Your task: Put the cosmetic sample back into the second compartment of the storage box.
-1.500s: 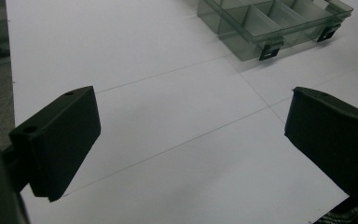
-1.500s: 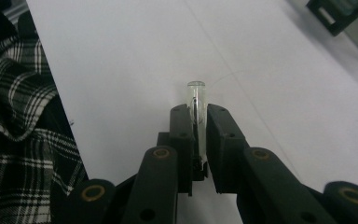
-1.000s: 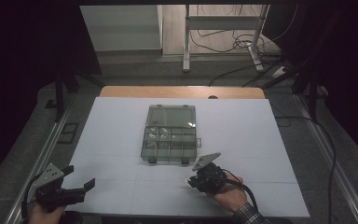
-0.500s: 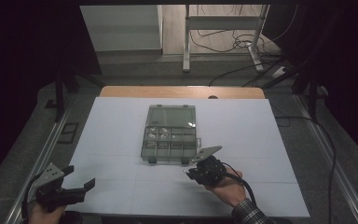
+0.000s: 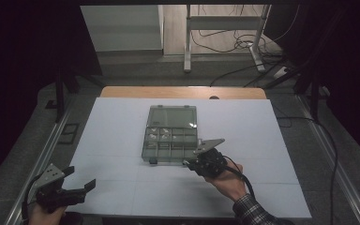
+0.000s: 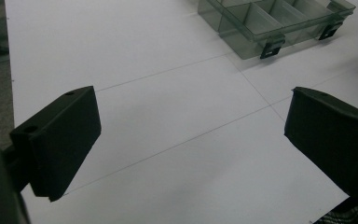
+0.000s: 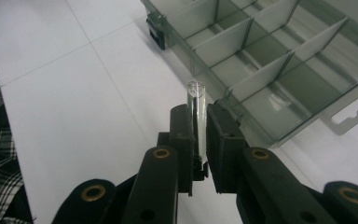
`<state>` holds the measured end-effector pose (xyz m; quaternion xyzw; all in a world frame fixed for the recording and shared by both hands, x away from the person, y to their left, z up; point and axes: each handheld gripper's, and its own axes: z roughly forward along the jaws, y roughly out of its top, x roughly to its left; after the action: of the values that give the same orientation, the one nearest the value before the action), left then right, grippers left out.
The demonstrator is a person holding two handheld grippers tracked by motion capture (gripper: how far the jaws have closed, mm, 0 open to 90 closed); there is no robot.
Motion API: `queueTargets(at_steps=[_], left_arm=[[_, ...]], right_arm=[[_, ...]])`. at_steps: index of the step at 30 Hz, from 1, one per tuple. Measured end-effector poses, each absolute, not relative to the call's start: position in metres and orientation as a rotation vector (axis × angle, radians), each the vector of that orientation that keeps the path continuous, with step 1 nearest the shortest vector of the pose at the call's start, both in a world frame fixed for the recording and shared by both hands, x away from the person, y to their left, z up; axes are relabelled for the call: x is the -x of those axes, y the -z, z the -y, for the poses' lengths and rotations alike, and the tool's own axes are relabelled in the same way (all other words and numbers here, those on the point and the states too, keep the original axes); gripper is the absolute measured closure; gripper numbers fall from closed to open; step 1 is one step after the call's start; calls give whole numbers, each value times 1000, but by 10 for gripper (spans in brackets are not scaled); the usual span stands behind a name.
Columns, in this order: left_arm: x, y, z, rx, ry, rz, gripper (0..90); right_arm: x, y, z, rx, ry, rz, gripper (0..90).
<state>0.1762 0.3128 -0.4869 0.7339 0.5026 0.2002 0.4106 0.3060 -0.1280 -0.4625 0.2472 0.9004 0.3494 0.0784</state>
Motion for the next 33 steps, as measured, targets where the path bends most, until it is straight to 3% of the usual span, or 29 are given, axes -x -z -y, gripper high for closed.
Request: queueTargets(at_steps=[33], left_arm=[[-177, 487, -313, -1853, -500, -1257, 45]], right_arm=[[-347, 458, 101, -771, -1096, -2635, 811]])
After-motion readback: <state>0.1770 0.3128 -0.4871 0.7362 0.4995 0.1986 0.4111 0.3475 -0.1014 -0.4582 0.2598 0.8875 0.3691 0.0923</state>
